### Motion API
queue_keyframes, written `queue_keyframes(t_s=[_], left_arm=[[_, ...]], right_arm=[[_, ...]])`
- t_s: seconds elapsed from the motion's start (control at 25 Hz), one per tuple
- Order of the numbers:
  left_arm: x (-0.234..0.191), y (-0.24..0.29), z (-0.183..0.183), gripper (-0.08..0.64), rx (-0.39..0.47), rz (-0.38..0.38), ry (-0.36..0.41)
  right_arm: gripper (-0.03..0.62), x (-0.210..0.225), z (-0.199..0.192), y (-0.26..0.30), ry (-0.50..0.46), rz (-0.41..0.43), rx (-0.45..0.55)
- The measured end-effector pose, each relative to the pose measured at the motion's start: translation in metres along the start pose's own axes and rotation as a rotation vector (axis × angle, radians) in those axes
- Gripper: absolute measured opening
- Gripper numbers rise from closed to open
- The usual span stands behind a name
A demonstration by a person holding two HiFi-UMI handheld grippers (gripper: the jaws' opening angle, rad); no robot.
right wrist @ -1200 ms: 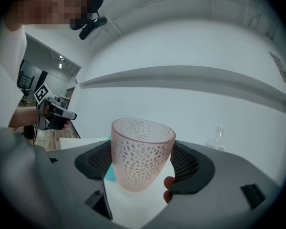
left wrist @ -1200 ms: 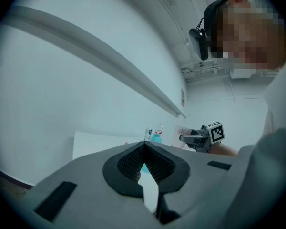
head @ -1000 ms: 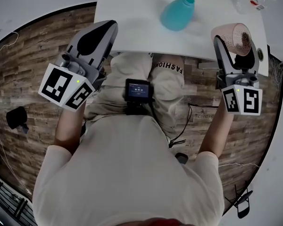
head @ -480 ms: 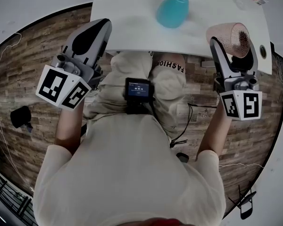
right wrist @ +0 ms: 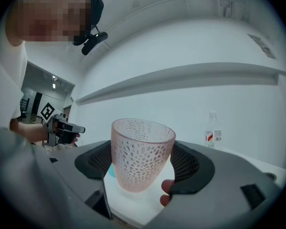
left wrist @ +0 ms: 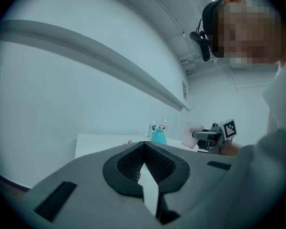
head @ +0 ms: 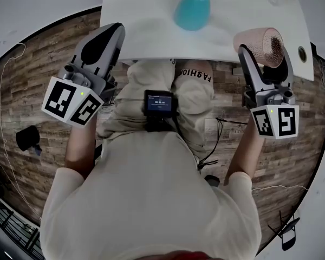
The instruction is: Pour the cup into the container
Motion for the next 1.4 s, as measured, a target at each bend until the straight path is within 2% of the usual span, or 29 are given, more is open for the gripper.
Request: queue_keyframes(t_s=[0.24,0.6,1.4], left_arm=[[-0.001,0.000,-0.001,0.011,0.000,-0.001,-0.006],[-0.006,-0.006,-0.004,0.011,0.003,0.008,-0.018],[-0.003,-0.003,0.000,0.011,0.023,-0.013,-0.021]], right_arm=[[0.380,0.005,-0.005,-0.003,0.004,-0.025,-0.011],[0.380,0.037,0.003,-0.032,0.010,-0.131,0.010],[0.380,0.051,-0.005,-0.047,0.002,-0.183,-0.024]])
Point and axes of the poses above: the fingertips, and each gripper's own axes: y forward along the fingers, x to its right, z out of its top, the point moved 2 cm from there along -y, backward along the fingers, and after that the axes turned 14 degrees about -x, right-handed, at the moved point
